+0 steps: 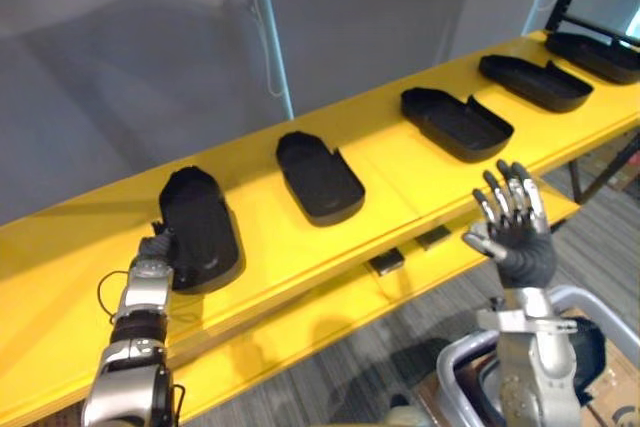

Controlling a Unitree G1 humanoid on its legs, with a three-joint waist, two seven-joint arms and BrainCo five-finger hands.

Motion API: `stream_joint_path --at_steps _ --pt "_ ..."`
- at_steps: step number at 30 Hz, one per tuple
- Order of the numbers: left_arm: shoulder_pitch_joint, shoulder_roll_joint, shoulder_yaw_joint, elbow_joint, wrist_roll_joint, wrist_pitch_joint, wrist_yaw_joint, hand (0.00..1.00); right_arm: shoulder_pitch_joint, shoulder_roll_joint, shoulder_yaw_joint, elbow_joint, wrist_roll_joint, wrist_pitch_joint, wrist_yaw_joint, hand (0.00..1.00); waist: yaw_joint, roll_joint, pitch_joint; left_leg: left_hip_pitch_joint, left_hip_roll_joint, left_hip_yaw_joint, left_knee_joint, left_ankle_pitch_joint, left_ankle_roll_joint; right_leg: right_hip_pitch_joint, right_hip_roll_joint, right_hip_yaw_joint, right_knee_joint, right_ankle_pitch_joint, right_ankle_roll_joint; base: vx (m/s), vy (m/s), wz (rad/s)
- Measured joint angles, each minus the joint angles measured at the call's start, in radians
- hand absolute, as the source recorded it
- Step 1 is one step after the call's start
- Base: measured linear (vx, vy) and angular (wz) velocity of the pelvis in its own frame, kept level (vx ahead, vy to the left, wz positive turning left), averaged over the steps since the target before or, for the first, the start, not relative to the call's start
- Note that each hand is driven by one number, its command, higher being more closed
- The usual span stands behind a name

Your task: Walk over and take plastic housings, then place them on the shelf

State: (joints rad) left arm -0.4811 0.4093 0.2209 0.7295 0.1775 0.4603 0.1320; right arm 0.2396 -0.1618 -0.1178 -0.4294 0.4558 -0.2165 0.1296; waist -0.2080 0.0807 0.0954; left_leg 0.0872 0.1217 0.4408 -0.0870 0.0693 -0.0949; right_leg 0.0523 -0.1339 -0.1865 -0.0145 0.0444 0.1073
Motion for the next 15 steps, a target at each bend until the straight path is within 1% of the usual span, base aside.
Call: stream_joint_path --at_steps 4,9,13,15 --pt "-0.003 0.019 -0.002 0.003 0.005 -0.002 -0.008 1.00 0.000 -0.011 0.000 0.000 0.000 0.000 -0.001 0.00 -0.004 0.000 0.000 0.000 0.000 0.001 0.000 0.000 0.000 -0.001 0.000 0.001 0.000 0.001 0.000 0.00 0.000 0.00" --pt "-0.010 0.020 -0.002 0.032 0.024 -0.003 -0.005 1.00 0.000 -0.026 0.000 0.000 0.000 0.001 0.000 0.00 -0.006 0.000 0.000 0.000 0.000 0.002 0.000 0.001 0.000 -0.002 0.001 0.003 0.000 0.001 0.000 0.00 0.002 -0.01" --pt "-0.010 0.021 -0.002 0.043 0.023 -0.003 0.006 1.00 0.001 -0.028 -0.009 0.000 0.001 0.019 0.002 0.00 -0.009 -0.001 -0.001 -0.001 0.001 0.006 0.000 0.001 0.000 -0.007 0.002 0.012 0.000 0.004 -0.002 0.00 0.001 -0.05" --pt "-0.010 0.037 -0.002 0.044 0.022 -0.003 0.007 1.00 0.001 -0.029 -0.010 0.000 0.001 0.026 0.003 0.00 -0.015 -0.001 -0.001 -0.001 0.003 0.011 0.000 0.001 -0.001 -0.012 0.005 0.021 0.000 0.007 -0.003 0.00 0.000 -0.09"
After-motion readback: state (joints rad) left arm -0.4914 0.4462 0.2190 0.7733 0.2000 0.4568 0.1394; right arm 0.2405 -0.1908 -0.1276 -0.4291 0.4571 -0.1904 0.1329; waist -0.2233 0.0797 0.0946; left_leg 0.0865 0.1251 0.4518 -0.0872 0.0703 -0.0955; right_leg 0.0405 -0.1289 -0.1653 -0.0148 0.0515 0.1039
